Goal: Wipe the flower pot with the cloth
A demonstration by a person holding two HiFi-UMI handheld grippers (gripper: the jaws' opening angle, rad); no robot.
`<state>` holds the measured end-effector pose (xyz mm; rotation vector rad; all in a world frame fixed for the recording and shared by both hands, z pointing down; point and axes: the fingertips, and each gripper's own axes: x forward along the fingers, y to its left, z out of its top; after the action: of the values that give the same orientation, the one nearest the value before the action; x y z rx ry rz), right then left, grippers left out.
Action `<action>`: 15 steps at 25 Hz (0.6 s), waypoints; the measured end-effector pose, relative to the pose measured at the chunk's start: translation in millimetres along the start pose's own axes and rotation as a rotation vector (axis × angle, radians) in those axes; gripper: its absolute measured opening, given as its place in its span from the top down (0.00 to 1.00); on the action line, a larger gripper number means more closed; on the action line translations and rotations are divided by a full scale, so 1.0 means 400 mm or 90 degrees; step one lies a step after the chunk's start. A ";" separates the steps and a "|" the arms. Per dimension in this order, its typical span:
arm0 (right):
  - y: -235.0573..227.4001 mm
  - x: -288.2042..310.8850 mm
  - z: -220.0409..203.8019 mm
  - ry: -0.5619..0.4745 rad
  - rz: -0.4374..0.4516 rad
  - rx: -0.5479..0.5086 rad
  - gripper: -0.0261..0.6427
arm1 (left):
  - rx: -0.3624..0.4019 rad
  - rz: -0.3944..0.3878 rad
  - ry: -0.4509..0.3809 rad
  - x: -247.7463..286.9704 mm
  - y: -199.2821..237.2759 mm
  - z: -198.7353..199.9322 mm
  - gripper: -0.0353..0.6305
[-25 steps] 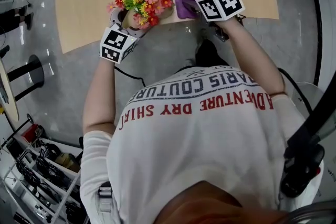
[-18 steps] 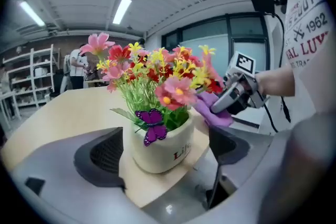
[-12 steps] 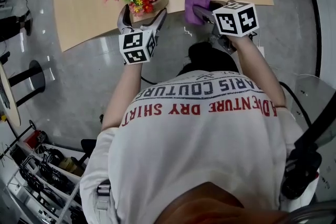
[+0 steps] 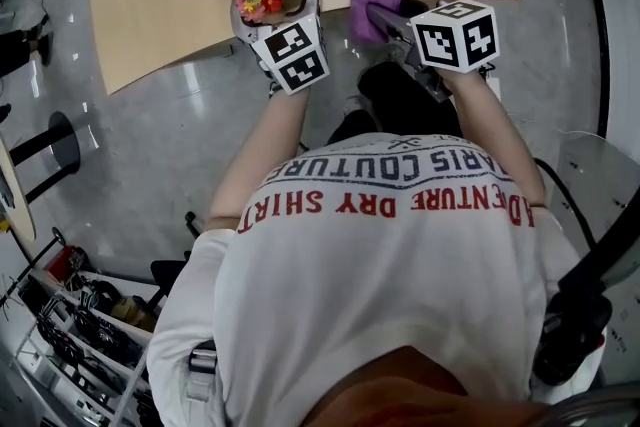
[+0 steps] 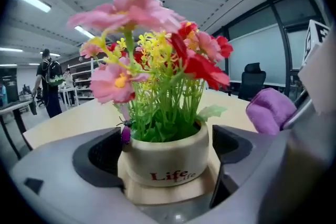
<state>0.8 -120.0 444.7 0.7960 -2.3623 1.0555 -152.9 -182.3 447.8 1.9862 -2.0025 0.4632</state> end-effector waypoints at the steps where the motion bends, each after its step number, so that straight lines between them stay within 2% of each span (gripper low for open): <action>1: 0.008 0.001 -0.002 0.000 0.002 -0.003 0.86 | -0.005 0.005 -0.002 -0.001 0.005 0.001 0.14; 4: 0.024 0.001 -0.010 -0.003 0.004 -0.010 0.86 | -0.011 0.003 -0.005 -0.005 0.012 0.001 0.15; 8: 0.019 0.001 -0.005 -0.006 0.004 -0.012 0.86 | 0.008 -0.029 -0.012 0.002 0.004 -0.002 0.15; 15: 0.008 -0.002 0.031 -0.007 0.025 -0.004 0.86 | 0.081 -0.182 -0.018 0.014 -0.027 0.013 0.16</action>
<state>-2.5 -127.8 434.9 0.7592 -2.3986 1.0612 -141.8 -189.5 445.4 2.3216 -1.7031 0.5086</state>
